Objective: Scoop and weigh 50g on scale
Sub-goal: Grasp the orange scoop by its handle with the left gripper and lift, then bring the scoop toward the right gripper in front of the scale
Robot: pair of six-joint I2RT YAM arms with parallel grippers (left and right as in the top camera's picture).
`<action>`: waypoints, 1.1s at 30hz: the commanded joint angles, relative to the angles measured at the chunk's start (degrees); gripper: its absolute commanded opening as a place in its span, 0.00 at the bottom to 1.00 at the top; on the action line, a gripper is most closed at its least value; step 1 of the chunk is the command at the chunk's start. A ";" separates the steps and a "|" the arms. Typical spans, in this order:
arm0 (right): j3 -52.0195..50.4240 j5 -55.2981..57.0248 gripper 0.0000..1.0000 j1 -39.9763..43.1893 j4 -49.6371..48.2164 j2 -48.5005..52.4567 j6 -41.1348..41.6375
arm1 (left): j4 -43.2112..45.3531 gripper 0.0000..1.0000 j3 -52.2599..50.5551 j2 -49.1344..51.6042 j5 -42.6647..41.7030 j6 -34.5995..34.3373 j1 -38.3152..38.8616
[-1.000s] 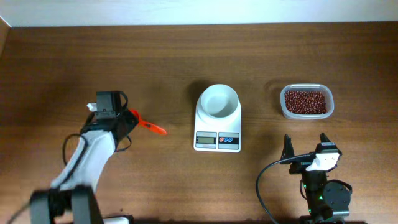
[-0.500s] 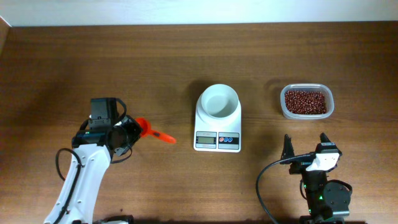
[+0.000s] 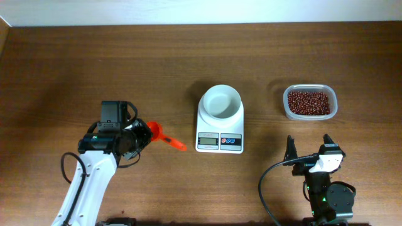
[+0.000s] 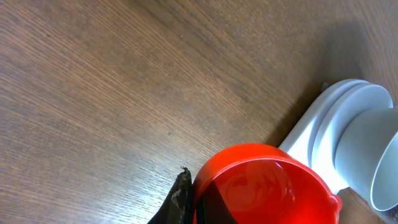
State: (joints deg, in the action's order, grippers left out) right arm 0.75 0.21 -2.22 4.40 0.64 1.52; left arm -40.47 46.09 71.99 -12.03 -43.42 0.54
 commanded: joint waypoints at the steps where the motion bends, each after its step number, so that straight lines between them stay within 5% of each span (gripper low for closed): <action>1: -0.44 0.50 0.99 0.37 0.13 -0.35 0.17 | -1.68 0.00 0.15 -0.94 -0.22 -0.94 0.22; 16: -0.44 0.50 0.99 0.37 0.13 -0.35 0.17 | -5.68 0.00 0.15 -0.94 0.44 -0.96 0.22; 20: -0.44 0.50 0.99 0.37 0.13 -0.35 0.15 | -8.17 0.00 0.15 -0.94 0.42 -13.84 0.22; 31: -0.44 0.48 0.99 0.37 0.11 -0.35 0.20 | -12.17 0.00 0.15 -0.92 -2.16 -21.88 0.22; 33: -0.44 -3.28 0.99 0.37 -0.07 -0.33 10.16 | -12.13 0.00 0.15 -0.92 -2.08 -21.40 0.22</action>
State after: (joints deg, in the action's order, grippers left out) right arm 0.75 -0.10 -2.22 4.38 0.64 2.68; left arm -52.51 46.09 71.99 -13.56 -63.96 0.54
